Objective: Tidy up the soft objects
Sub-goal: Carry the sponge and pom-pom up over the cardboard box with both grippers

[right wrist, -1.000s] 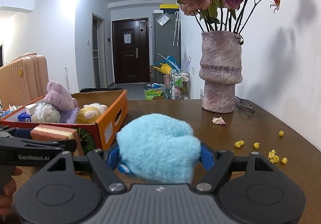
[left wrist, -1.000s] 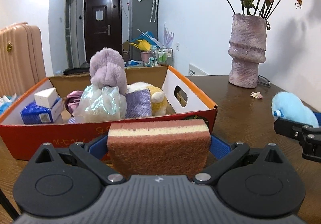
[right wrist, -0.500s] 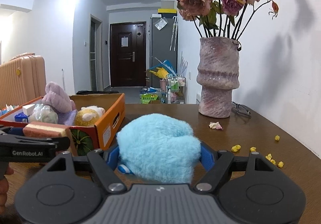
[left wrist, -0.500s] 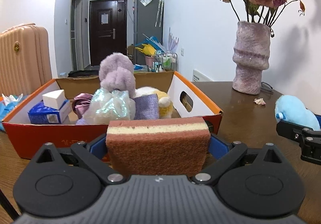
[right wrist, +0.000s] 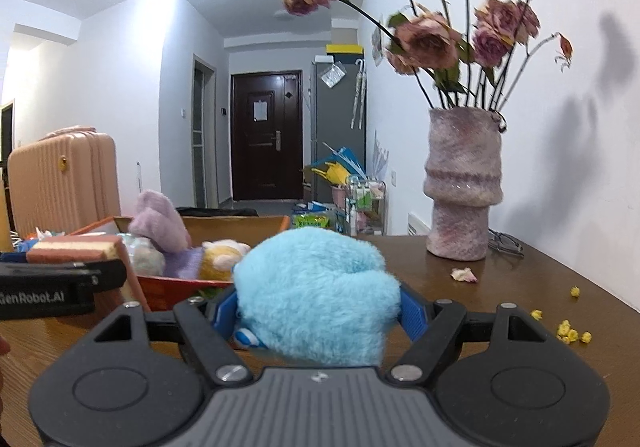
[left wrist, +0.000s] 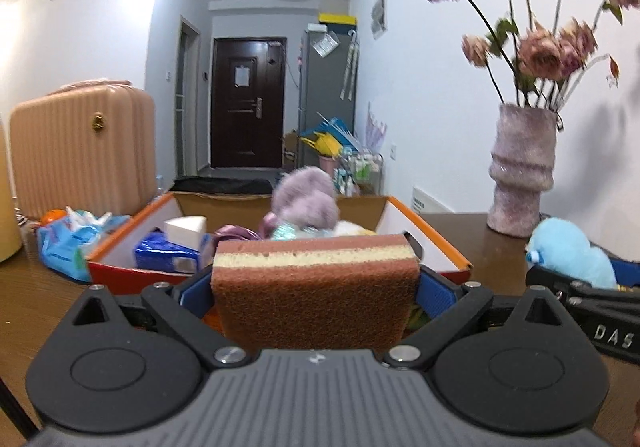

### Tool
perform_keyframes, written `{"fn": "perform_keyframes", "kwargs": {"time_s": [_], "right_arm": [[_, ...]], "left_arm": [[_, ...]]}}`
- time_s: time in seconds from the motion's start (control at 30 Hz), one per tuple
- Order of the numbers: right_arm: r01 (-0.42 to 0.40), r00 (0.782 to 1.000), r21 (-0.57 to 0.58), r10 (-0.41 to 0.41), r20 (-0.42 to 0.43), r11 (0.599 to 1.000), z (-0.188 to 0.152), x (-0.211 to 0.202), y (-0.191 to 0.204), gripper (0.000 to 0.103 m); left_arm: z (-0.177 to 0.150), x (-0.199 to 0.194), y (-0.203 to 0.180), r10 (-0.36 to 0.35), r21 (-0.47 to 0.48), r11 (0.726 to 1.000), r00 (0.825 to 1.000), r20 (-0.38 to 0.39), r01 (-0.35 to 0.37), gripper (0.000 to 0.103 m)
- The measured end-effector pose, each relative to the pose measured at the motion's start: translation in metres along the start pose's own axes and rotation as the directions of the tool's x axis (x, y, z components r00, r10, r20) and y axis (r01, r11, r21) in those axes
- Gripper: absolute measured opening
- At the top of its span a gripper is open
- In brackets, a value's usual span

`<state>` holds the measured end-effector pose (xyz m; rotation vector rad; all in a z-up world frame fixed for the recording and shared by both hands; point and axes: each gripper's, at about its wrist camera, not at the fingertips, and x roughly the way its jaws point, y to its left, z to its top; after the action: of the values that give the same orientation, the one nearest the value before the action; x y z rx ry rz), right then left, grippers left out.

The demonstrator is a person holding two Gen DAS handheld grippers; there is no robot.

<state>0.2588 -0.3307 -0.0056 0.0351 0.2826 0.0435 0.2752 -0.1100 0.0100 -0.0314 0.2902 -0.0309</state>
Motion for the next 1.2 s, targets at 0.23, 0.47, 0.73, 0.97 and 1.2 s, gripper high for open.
{"fn": "perform_keyframes", "kwargs": {"time_s": [0.23,0.47,0.73,0.97,1.2], "right_arm": [[-0.020,0.998,-0.021,0.021,0.052,1.000,0.002,-0.005,0.031,0.077],[-0.030,0.995,-0.016,0.031,0.099,0.999,0.006,-0.004,0.057,0.077],[-0.017,0.990,0.001,0.017,0.137,1.000,0.012,0.006,0.074,0.077],[-0.020,0.987,-0.016,0.022,0.157,1.000,0.017,0.025,0.089,0.077],[-0.023,0.986,-0.020,0.026,0.165,1.000,0.025,0.052,0.098,0.077]], "left_arm": [[0.011,-0.015,0.029,0.040,-0.056,0.998,0.998,0.045,-0.038,0.100],[0.022,-0.023,0.050,0.069,-0.095,0.994,0.993,0.092,-0.060,0.100],[0.031,-0.018,0.062,0.098,-0.106,0.991,0.987,0.128,-0.085,0.100],[0.038,0.003,0.072,0.121,-0.116,0.988,0.984,0.131,-0.106,0.100],[0.043,0.029,0.079,0.138,-0.116,0.986,0.981,0.134,-0.123,0.100]]}}
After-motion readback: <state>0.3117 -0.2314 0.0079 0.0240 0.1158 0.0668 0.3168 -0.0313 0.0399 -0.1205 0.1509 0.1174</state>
